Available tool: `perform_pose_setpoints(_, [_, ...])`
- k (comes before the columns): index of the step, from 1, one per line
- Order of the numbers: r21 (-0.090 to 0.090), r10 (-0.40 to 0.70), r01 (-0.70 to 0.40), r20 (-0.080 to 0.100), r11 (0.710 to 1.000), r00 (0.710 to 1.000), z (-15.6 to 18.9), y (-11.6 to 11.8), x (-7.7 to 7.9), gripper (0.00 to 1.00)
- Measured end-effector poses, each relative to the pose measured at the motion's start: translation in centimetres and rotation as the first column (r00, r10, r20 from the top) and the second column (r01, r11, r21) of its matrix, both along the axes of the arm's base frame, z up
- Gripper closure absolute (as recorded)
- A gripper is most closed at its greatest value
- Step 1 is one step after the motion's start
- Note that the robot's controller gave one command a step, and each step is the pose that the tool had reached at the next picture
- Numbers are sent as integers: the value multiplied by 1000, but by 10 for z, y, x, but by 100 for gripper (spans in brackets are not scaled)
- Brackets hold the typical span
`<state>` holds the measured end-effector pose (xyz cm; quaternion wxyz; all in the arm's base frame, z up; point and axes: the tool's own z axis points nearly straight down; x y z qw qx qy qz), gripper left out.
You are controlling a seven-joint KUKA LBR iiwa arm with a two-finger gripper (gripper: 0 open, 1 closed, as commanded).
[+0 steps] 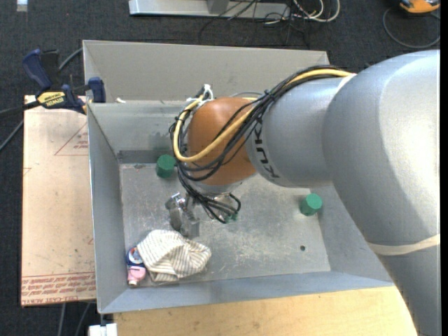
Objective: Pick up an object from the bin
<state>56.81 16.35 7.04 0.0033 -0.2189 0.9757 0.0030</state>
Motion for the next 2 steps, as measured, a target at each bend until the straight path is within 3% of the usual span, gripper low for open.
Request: perform_pose_setpoints(2, [0, 13, -13, -1, 1000, 1000, 2, 3, -2, 100])
